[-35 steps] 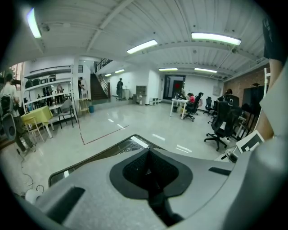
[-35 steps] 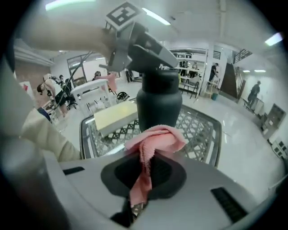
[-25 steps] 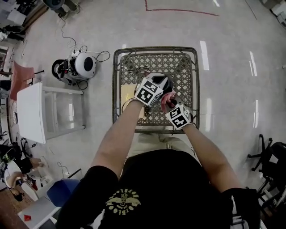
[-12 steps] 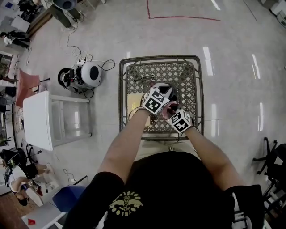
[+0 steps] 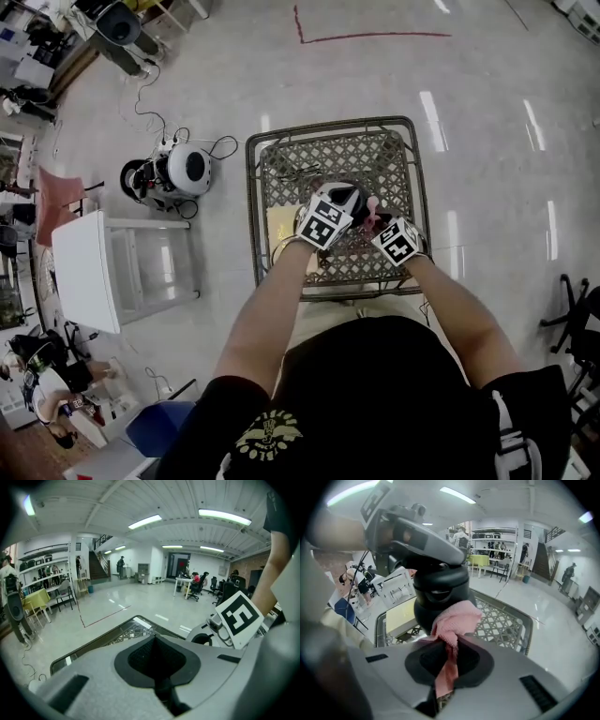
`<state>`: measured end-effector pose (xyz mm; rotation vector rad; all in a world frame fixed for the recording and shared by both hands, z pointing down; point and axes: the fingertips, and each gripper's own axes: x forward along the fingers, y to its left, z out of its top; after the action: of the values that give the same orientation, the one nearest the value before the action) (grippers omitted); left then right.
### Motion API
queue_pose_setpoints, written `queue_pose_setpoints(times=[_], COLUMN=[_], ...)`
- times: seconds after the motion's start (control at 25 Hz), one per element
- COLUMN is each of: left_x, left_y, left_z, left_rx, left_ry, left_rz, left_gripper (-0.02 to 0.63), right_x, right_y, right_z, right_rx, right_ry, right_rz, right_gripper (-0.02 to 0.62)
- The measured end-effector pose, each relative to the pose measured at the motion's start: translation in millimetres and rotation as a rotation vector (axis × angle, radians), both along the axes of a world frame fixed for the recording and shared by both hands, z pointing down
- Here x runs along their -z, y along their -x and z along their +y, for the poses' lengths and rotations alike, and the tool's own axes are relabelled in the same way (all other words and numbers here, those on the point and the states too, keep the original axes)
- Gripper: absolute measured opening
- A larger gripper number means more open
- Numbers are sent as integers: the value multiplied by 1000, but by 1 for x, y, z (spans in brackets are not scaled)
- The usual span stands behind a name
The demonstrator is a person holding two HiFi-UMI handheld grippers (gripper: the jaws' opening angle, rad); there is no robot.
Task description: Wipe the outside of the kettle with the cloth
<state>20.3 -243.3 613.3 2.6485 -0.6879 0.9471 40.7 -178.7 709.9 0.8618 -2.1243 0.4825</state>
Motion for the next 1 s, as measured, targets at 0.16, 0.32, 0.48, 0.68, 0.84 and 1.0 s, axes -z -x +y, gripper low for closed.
queue_pose_setpoints(times=[0.16, 0.32, 0.48, 0.68, 0.84, 1.0], left_x=[-2, -2, -1, -3, -2, 0], left_y=[-3, -3, 0, -2, 2, 0], left_z=[-1, 1, 2, 5, 2, 3], left_rx=[-2, 4, 4, 6, 7, 9], left_ry=[-11, 11, 5, 0, -5, -5], left_rz=[9, 9, 6, -4, -7, -15], left_gripper=[9, 9, 9, 9, 9, 9], right_x=[-5, -12, -19, -26, -23, -15], right_y=[-19, -26, -16, 5, 35, 70], right_z=[-27, -43, -27, 15, 33, 47], right_rx=[-11, 21, 51, 77, 111, 171], right_ry=[-24, -50, -30, 22, 50, 59], right_rz=[42, 84, 85, 20, -32, -94], right_gripper=[26, 25, 25, 25, 25, 25])
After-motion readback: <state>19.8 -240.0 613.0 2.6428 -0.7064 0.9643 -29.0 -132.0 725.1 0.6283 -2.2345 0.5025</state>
